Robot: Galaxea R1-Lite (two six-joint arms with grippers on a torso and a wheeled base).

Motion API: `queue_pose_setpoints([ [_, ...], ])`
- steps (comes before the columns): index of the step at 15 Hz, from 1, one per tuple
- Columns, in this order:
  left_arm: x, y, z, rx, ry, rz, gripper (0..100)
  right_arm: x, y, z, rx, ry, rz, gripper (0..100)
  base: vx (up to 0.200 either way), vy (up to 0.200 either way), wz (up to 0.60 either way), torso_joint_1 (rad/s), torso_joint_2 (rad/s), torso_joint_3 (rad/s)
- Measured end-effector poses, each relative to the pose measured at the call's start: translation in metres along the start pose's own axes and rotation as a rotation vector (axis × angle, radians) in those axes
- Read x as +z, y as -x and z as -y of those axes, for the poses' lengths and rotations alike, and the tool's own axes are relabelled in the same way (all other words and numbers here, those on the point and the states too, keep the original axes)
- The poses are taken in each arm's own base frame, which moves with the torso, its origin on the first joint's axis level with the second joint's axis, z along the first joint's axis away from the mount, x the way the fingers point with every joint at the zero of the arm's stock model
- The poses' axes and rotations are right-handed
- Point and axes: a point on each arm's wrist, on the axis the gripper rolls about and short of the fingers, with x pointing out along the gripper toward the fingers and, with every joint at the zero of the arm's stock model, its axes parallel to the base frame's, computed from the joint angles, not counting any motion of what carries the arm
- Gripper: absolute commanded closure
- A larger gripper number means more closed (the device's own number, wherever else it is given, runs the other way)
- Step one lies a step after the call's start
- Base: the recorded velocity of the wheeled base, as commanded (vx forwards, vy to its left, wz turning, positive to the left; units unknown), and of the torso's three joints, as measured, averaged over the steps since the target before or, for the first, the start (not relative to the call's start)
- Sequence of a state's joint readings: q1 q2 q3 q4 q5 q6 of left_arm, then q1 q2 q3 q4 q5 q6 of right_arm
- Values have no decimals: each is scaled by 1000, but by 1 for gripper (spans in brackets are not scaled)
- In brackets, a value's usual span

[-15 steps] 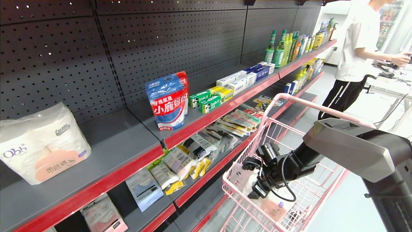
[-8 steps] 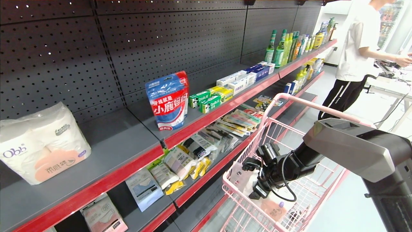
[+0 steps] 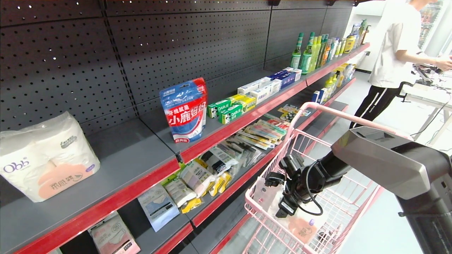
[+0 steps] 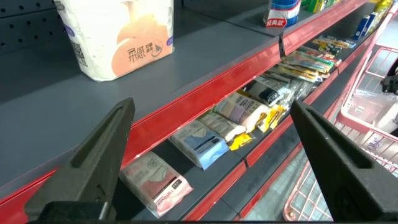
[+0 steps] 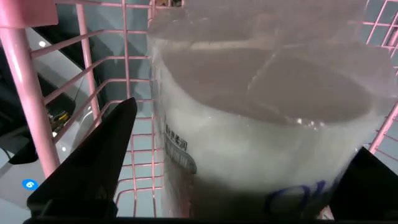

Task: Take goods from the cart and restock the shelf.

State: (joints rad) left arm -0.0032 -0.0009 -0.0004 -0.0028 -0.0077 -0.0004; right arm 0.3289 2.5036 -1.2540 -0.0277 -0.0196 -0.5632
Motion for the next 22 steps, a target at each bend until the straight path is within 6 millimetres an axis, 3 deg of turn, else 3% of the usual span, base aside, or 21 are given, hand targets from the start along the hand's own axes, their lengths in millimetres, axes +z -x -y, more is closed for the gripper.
queue_pose_setpoints([
  [3, 0, 0, 0, 0, 0, 0, 0, 1, -3, -2, 5, 6, -6, 0, 0, 0, 0, 0, 0, 0],
  [4, 0, 0, 0, 0, 0, 1, 0, 1, -4, -2, 5, 7, -6, 100, 0, 0, 0, 0, 0, 0],
  [11, 0, 0, 0, 0, 1, 1, 0, -2, -3, -5, 20, -13, -29, 100, 0, 0, 0, 0, 0, 0],
  [14, 0, 0, 0, 0, 1, 1, 0, 1, 17, 5, -5, -66, 6, 100, 0, 0, 0, 0, 0, 0],
  [17, 0, 0, 0, 0, 1, 1, 0, 3, 63, 26, -70, -134, 86, 100, 0, 0, 0, 0, 0, 0],
  [20, 0, 0, 0, 0, 0, 0, 0, -8, 135, 40, -169, -196, 183, 100, 0, 0, 0, 0, 0, 0],
  [22, 0, 0, 0, 0, 0, 0, 0, -25, 184, 33, -222, -243, 245, 100, 0, 0, 0, 0, 0, 0],
])
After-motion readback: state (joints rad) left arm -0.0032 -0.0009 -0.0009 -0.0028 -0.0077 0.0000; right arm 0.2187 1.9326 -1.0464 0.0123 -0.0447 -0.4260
